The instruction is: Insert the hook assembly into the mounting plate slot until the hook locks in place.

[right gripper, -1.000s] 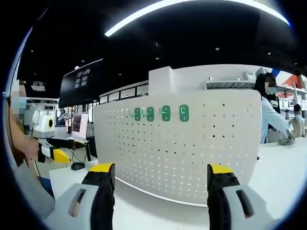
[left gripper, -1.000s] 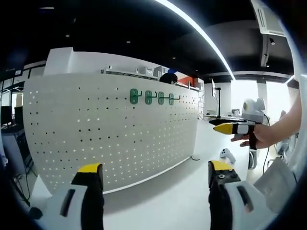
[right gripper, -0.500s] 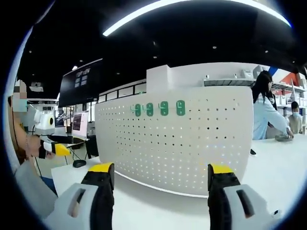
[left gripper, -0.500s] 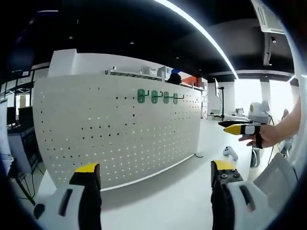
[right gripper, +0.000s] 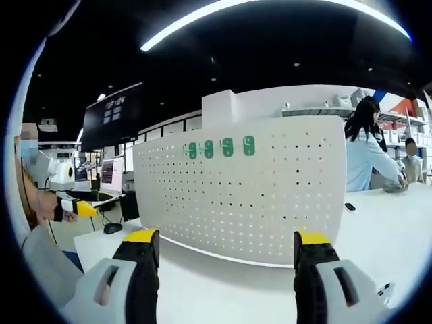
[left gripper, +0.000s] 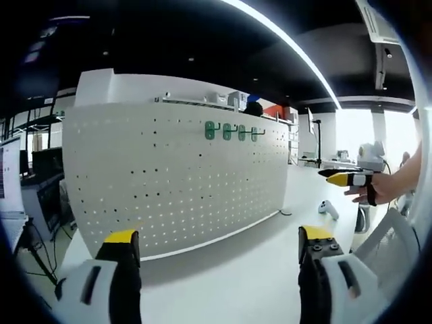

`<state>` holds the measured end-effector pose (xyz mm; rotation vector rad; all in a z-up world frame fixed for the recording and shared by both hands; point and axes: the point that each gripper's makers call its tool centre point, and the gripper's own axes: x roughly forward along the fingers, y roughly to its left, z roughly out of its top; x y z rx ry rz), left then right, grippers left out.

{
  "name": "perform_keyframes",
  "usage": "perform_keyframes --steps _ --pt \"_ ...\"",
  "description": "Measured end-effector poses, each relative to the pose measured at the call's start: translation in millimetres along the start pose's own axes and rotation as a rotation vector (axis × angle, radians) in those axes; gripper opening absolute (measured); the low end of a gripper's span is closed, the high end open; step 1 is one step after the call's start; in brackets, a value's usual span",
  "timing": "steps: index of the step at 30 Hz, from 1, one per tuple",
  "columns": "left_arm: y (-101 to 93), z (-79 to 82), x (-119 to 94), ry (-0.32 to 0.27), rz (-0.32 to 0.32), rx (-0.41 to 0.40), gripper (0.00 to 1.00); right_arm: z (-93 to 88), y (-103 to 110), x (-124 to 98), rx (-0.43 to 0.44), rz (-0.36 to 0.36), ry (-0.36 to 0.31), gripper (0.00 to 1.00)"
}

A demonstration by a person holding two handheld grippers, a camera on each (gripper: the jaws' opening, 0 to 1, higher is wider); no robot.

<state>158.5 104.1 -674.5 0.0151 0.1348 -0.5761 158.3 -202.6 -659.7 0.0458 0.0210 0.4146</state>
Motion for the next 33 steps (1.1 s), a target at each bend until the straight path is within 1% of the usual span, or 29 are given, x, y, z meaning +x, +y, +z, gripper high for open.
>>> perform_keyframes --steps 3,8,11,12,17,22,25,29,33 --pt "1.7 -1.2 -2.5 -0.005 0.005 -0.01 1.0 -0.6 0.9 -3.5 0.003 -0.005 -0.001 0.8" --pt "2.0 -3.0 -7.3 -0.005 0.013 0.019 1.0 -2.2 0.9 -10.5 0.012 -0.011 -0.003 0.8" --pt "4.0 -3.0 -10.8 -0.02 0.021 -0.002 1.0 -5.7 -0.2 -14.9 0.016 -0.018 0.002 0.8" --pt "5.3 -4.9 -11.8 -0.014 0.026 -0.012 1.0 -6.7 -0.6 -16.1 0.019 -0.02 0.003 0.8" --pt "6.6 -9.4 -21.2 -0.007 0.034 -0.003 1.0 -8.7 -2.3 -22.0 0.025 -0.035 0.001 0.8" --pt "7.5 -11.6 -26.7 -0.011 0.038 -0.002 1.0 -10.5 1.4 -25.2 0.025 -0.036 0.002 0.8" --pt "7.0 -15.5 -30.8 -0.007 0.039 -0.005 1.0 -15.4 3.0 -28.6 0.035 -0.041 0.008 0.8" --pt "5.8 -19.8 -32.6 0.001 0.037 -0.001 1.0 -18.4 5.1 -31.2 0.039 -0.04 0.012 0.8" --pt "5.1 -20.9 -32.3 -0.004 0.042 -0.006 1.0 -22.7 6.3 -32.5 0.044 -0.042 0.016 0.8"
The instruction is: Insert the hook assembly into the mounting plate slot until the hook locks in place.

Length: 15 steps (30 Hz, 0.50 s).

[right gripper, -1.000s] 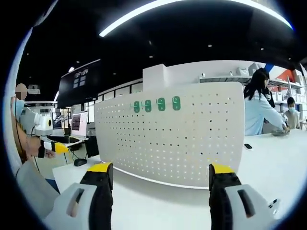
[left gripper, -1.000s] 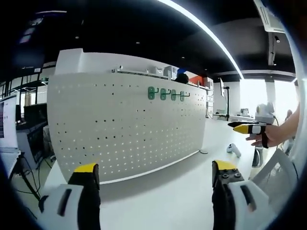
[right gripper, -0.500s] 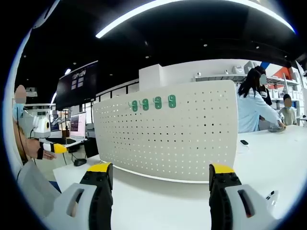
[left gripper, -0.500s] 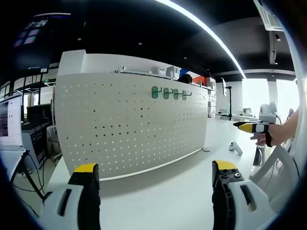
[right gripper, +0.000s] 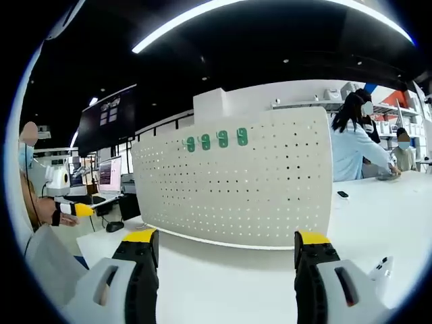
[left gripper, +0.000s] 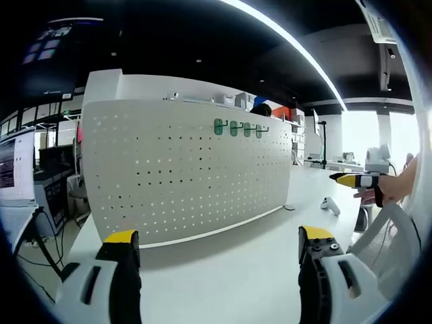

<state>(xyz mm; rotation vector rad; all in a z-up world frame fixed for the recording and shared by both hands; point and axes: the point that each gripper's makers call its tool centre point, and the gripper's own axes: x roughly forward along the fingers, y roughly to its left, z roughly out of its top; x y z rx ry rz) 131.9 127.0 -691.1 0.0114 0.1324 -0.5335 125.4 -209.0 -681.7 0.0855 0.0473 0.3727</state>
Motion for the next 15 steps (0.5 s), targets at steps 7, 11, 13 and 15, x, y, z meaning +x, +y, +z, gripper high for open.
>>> perform_keyframes --steps 7,11,13,15 --pt "1.9 -3.4 3.6 -0.011 0.008 -0.017 1.0 -4.0 -1.3 -0.8 0.01 -0.009 -0.001 0.8" --pt "2.3 -7.4 5.2 0.0 0.012 -0.025 1.0 -4.4 0.3 -0.4 0.011 -0.005 0.001 0.8" --pt "1.9 -7.5 5.0 -0.001 0.011 -0.022 1.0 -4.7 0.5 -0.2 0.012 -0.003 0.001 0.8" --pt "1.7 -8.1 5.0 0.001 0.013 -0.025 1.0 -4.3 0.2 -0.2 0.013 -0.004 -0.002 0.8"
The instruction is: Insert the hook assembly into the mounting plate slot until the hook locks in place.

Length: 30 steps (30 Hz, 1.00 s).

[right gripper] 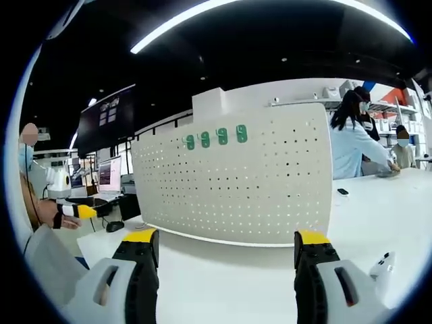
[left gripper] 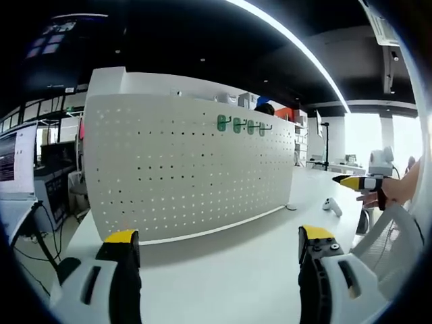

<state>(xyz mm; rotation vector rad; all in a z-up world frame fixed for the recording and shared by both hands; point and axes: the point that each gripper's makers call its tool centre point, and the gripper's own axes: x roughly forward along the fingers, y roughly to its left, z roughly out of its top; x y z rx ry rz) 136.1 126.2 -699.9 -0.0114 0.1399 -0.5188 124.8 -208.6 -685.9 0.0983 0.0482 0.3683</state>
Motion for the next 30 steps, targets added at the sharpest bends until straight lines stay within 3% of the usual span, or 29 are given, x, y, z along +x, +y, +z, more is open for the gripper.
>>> perform_keyframes --steps 30 --pt "-3.8 -3.7 0.9 0.015 -0.001 0.023 1.0 -5.9 -1.5 0.5 0.003 -0.007 0.02 0.8"
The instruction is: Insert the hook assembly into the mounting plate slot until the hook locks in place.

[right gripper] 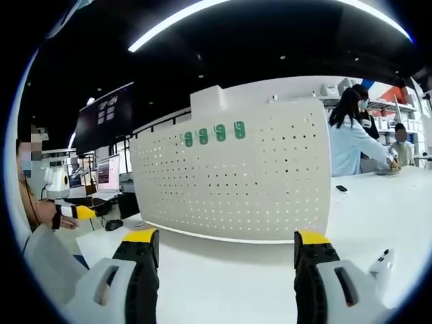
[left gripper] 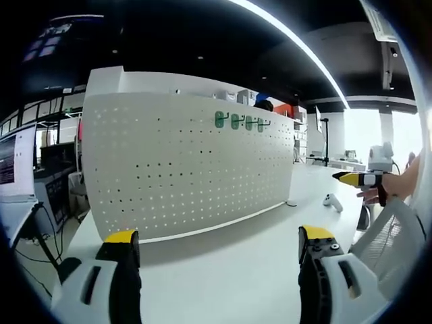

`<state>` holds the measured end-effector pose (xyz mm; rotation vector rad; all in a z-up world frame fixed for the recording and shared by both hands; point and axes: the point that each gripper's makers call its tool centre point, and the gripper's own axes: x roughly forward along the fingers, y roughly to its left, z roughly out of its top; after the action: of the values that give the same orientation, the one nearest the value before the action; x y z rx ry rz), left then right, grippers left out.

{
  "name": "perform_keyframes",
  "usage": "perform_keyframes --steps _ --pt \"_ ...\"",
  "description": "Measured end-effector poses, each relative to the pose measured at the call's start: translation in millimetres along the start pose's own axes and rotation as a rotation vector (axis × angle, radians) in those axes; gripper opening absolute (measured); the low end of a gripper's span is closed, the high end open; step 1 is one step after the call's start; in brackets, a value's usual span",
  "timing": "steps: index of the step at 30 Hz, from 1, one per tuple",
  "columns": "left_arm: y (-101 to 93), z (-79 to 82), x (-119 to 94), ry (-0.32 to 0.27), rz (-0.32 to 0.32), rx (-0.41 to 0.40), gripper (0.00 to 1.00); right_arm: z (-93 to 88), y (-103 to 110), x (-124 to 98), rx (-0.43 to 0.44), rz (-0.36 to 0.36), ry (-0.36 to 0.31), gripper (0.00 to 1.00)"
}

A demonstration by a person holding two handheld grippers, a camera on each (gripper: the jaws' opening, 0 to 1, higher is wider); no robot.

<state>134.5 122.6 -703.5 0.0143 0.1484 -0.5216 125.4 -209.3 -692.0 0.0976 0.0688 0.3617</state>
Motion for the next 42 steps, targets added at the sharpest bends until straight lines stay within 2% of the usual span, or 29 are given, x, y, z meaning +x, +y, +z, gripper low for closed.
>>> perform_keyframes --steps 42 --pt "0.1 -1.8 -0.3 0.005 -0.002 0.01 1.0 -2.4 0.1 -0.2 0.006 0.001 0.015 0.75"
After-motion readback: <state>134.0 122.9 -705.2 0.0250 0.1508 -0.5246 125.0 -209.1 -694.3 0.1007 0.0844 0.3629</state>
